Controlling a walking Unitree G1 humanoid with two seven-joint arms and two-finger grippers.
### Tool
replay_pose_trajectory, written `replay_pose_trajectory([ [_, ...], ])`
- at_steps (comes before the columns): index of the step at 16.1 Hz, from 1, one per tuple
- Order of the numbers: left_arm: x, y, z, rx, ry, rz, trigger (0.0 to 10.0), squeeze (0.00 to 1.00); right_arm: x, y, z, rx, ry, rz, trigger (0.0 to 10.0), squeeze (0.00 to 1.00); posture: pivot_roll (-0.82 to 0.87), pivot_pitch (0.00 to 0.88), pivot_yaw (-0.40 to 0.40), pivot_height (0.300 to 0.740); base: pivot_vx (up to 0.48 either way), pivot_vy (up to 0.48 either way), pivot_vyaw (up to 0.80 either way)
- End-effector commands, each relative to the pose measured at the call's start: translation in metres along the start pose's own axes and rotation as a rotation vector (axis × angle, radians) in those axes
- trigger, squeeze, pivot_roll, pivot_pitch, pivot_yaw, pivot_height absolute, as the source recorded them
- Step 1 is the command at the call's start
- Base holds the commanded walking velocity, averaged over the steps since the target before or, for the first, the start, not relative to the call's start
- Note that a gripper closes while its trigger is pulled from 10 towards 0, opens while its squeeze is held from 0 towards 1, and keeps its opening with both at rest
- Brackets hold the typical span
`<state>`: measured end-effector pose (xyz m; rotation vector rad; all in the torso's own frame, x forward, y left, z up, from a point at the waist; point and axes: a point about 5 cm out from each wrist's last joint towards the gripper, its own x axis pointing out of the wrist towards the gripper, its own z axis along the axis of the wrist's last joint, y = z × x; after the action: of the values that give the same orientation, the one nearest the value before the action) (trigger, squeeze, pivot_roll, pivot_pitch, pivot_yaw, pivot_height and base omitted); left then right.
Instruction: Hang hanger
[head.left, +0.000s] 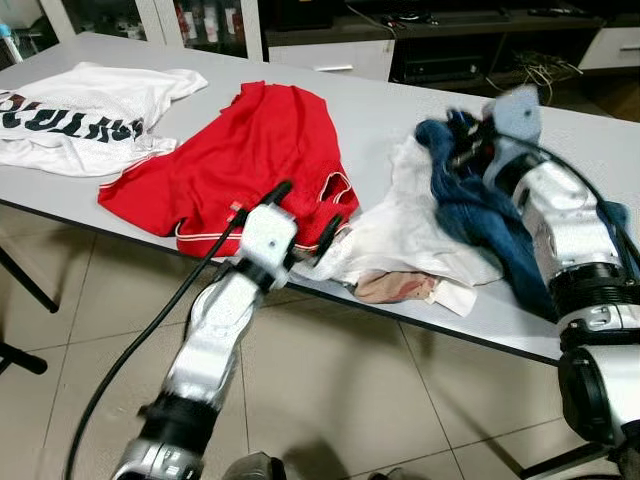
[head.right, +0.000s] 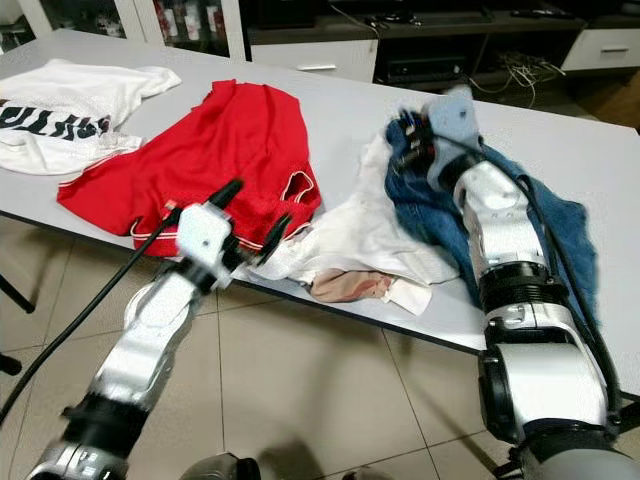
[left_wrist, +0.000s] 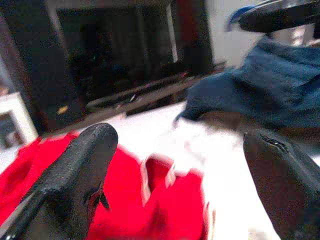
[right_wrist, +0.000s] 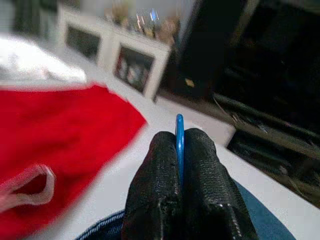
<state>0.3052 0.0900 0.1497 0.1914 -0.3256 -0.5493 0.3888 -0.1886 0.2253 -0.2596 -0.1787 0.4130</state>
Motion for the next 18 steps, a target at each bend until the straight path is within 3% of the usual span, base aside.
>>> replay_pose_trajectory([
  [1, 0.008, -0.007, 0.007, -0.013, -0.038, -0.047, 10.0, 0.00, 0.009, 0.005, 0.022, 0.022, -0.087, 0.029, 0.0, 0.00, -0.06, 0.000, -0.017, 0.740, 0.000, 0.000, 0.00],
  [3, 0.017, -0.017, 0.013, -0.063, -0.073, -0.101, 10.0, 0.00, 0.015, 0.023, 0.024, 0.033, -0.133, 0.038, 0.0, 0.00, -0.06, 0.000, -0.016, 0.740, 0.000, 0.000, 0.00],
  [4, 0.024, -0.022, 0.019, -0.132, -0.108, -0.101, 10.0, 0.02, 0.018, 0.033, 0.021, 0.035, -0.130, 0.034, 0.0, 0.00, -0.06, 0.000, -0.016, 0.740, 0.000, 0.000, 0.00],
  [7, 0.032, -0.022, 0.026, -0.272, -0.142, -0.053, 10.0, 0.00, 0.018, 0.046, 0.013, 0.036, -0.114, 0.024, 0.0, 0.00, -0.05, 0.000, -0.012, 0.740, 0.000, 0.000, 0.00],
  [12, 0.033, -0.020, 0.011, -0.443, -0.074, 0.025, 10.0, 0.00, 0.019, 0.068, 0.019, 0.033, -0.166, 0.057, 0.0, 0.00, -0.04, 0.000, -0.002, 0.740, 0.000, 0.000, 0.00],
  [15, 0.036, -0.024, 0.005, -0.462, -0.042, 0.000, 10.0, 0.00, 0.018, 0.081, 0.025, -0.002, -0.200, 0.101, 0.0, 0.00, -0.04, 0.000, 0.002, 0.740, 0.000, 0.000, 0.00],
  [18, 0.037, -0.037, 0.002, -0.410, -0.012, -0.096, 10.0, 0.00, 0.015, 0.093, 0.025, -0.034, -0.210, 0.137, 0.0, 0.00, -0.04, 0.000, 0.005, 0.740, 0.000, 0.000, 0.00],
])
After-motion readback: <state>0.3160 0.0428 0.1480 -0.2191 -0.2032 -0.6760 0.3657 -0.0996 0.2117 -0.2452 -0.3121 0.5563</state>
